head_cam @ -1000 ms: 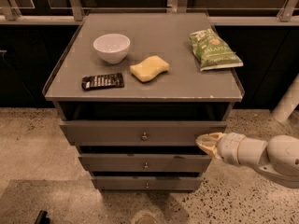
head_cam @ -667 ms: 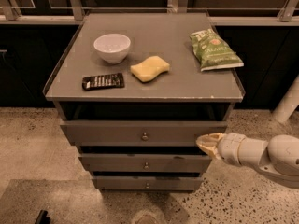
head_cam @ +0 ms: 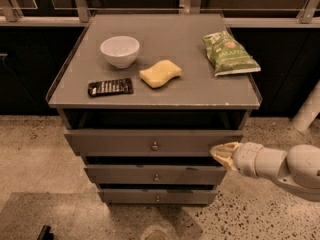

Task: Close top drawer

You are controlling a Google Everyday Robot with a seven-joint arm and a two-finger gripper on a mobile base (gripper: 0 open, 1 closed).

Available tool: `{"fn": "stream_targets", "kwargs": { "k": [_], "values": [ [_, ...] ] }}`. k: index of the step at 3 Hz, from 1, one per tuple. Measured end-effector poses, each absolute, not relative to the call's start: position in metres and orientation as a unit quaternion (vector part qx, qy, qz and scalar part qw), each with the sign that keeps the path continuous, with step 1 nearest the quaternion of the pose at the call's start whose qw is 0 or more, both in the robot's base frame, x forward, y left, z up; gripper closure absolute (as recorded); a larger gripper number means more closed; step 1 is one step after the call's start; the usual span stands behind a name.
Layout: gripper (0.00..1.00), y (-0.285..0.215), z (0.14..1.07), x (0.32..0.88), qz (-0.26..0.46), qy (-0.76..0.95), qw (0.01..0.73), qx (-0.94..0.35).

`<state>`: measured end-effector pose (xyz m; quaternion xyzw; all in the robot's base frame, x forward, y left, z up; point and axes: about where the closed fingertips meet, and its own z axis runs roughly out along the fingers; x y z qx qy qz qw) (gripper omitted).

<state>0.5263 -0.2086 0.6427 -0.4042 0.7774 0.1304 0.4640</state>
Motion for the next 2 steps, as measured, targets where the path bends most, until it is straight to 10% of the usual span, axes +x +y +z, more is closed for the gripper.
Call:
{"fn": "stream_targets", "kwargs": {
  "k": [2],
  "values": [
    [0.0, -0.217, 0.679, 0.457, 0.077, 0.807, 0.446, -0.379]
  ]
}}
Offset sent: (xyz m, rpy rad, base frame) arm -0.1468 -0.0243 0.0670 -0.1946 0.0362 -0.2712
